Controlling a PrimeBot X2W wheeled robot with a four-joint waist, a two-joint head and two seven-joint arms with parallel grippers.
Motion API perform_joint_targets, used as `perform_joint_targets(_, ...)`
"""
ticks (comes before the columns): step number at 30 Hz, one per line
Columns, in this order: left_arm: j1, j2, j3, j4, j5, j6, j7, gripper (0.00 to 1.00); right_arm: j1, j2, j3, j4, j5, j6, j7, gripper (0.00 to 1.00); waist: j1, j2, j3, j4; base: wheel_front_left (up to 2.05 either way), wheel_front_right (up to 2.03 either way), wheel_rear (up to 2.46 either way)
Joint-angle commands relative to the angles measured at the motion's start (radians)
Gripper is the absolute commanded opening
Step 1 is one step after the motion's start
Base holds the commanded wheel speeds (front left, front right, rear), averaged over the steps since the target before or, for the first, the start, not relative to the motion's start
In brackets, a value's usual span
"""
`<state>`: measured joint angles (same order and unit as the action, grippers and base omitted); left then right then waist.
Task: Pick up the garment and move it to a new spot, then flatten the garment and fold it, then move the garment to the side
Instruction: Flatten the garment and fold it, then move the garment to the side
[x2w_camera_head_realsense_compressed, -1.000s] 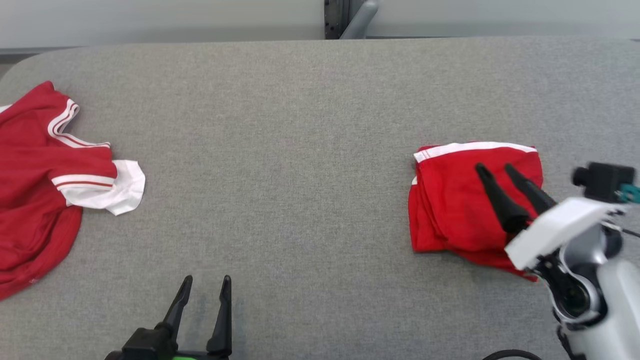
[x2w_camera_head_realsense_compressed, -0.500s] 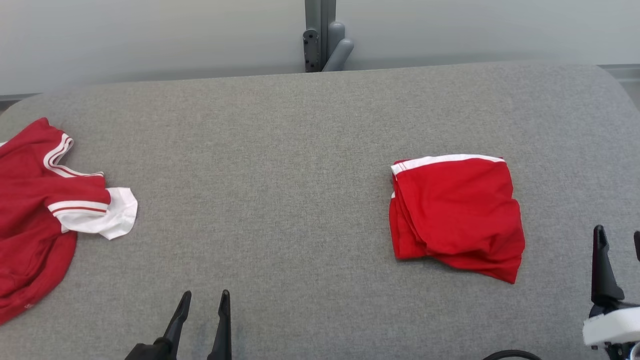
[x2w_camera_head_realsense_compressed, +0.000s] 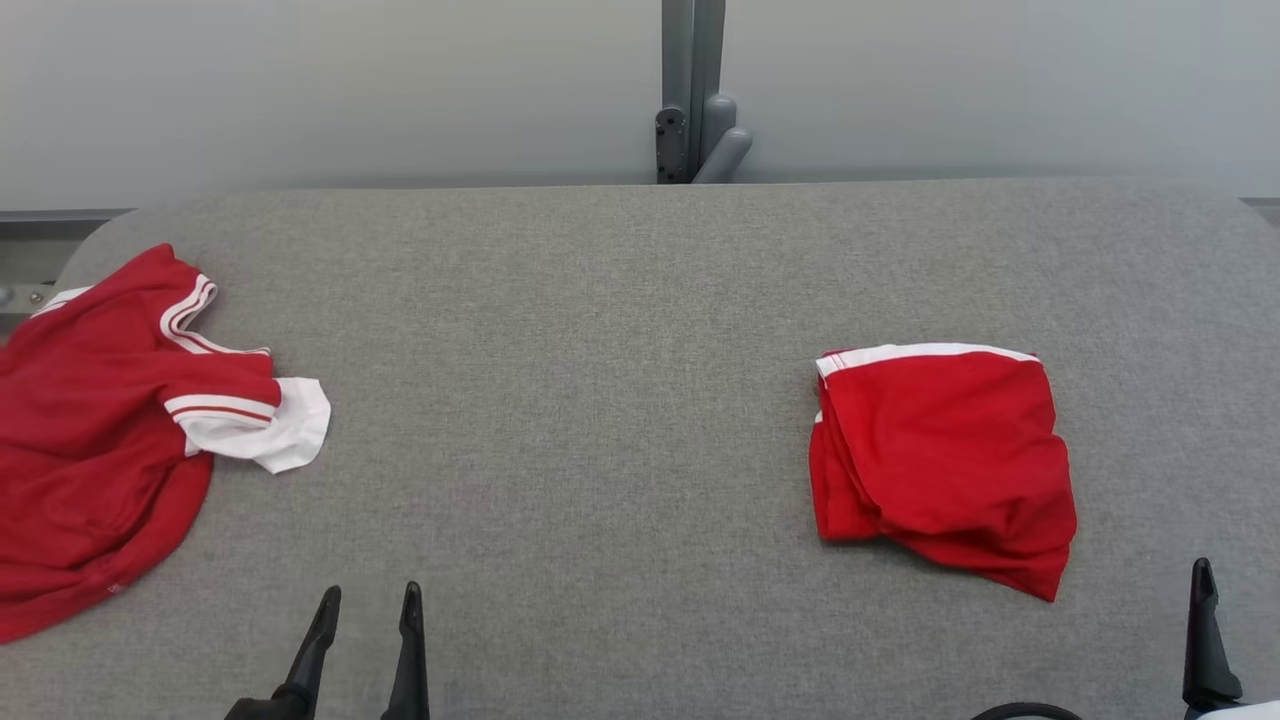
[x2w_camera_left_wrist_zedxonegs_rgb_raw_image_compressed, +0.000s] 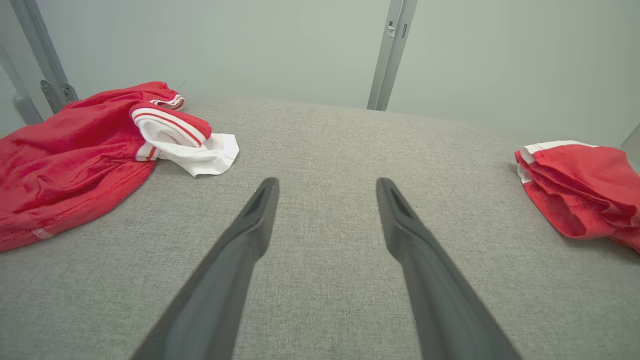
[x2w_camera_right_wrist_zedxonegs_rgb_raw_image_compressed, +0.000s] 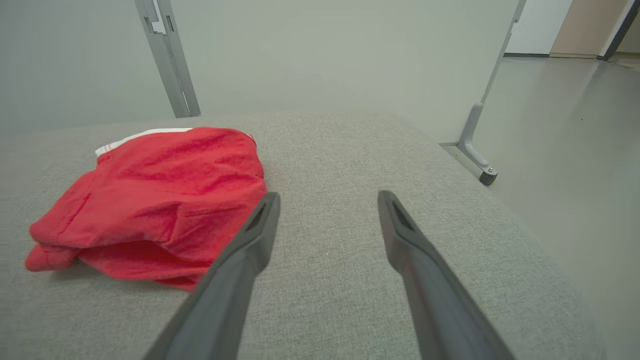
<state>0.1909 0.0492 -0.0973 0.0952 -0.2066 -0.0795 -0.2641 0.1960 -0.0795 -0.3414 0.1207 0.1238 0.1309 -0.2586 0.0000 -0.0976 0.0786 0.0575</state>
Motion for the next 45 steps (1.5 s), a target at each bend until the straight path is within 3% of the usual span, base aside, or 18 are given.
perform_joint_targets(1,0.015,0.002,0.009,-0.006,0.003,-0.004,0.000,1.00,0.007,0.001,0.001,0.000,-0.006,0.000,-0.006,1.00,0.0000,0.0001,-0.006,0.010,0.00,0.00,0.00)
perform_joint_targets(22,0.027,0.002,0.023,-0.018,0.016,-0.013,0.000,1.00,-0.013,0.018,0.069,-0.034,-0.056,0.000,-0.006,1.00,0.0000,0.0001,-0.025,0.031,0.00,0.00,0.00)
perform_joint_targets(26,0.027,0.002,0.020,-0.021,0.010,-0.009,0.000,1.00,-0.027,0.015,0.075,-0.031,-0.028,0.000,-0.006,1.00,0.0000,0.0001,-0.024,0.030,0.00,0.00,0.00)
perform_joint_targets(28,0.028,0.002,0.018,-0.023,0.006,-0.005,0.000,1.00,-0.031,0.013,0.101,0.027,0.020,0.000,-0.004,1.00,0.0000,0.0001,-0.022,0.029,0.00,0.00,0.00)
perform_joint_targets(30,0.024,0.002,0.015,-0.029,0.003,-0.001,0.000,1.00,-0.071,-0.028,0.146,0.087,0.077,0.000,0.002,1.00,0.0000,0.0001,-0.015,0.026,0.00,0.00,0.00)
perform_joint_targets(38,-0.041,0.002,-0.016,-0.049,-0.005,-0.004,0.000,1.00,-0.318,-0.204,0.293,0.209,0.308,-0.001,0.335,1.00,0.0000,0.0001,0.101,0.012,0.00,0.00,0.00)
perform_joint_targets(45,-0.125,0.002,-0.036,-0.041,-0.011,-0.006,0.000,1.00,-0.476,-0.264,0.318,0.328,0.356,0.000,0.475,1.00,0.0000,0.0001,0.208,0.041,0.00,0.00,0.00)
